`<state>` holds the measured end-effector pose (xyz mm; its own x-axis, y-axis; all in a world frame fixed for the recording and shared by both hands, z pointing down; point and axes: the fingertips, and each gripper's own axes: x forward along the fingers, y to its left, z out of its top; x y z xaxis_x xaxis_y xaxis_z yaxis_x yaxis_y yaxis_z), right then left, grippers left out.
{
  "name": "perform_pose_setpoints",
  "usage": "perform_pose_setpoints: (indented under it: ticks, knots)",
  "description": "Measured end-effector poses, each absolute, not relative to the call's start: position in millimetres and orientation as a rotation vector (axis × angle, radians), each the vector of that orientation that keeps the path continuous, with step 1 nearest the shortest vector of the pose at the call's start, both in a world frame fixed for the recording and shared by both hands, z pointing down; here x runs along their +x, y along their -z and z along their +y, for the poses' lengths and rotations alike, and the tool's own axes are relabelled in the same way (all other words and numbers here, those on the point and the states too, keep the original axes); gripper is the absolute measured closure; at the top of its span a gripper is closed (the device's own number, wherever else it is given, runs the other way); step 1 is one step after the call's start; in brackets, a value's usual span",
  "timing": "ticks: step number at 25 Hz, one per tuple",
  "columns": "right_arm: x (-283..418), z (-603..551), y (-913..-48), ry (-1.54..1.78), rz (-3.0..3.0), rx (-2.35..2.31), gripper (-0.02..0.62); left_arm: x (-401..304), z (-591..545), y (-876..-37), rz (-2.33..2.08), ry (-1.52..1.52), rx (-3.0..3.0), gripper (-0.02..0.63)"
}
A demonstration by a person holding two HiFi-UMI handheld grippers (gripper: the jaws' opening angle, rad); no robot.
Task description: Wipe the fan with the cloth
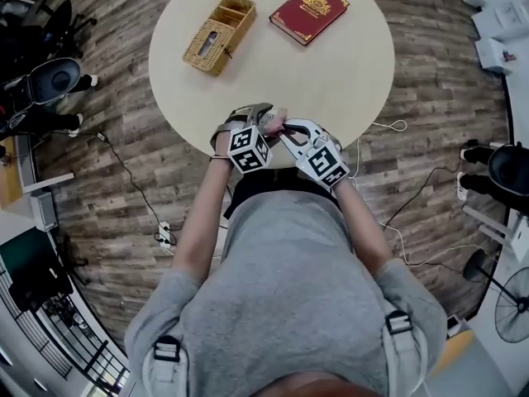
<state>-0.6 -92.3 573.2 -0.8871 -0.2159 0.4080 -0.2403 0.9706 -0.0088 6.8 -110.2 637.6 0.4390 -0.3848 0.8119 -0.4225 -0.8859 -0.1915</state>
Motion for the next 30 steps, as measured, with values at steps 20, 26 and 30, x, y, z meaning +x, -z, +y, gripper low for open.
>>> perform_pose_setpoints:
  ticks: [20, 26, 30]
  knots:
    - [-25, -70, -540, 0.102, -2.752, 0.099, 0.557, 23, -94, -597, -0.875, -1.558, 2.626, 0.23]
    - [-29, -62, -537, 0.085, -2.768, 0.055, 0.557, 11, -97, -594, -0.918, -1.548, 2.61, 0.23]
    - [-25, -60, -539, 0.146, -2.74, 0.059, 0.557, 4, -99, -592, -0.946, -1.532, 2.601, 0.23]
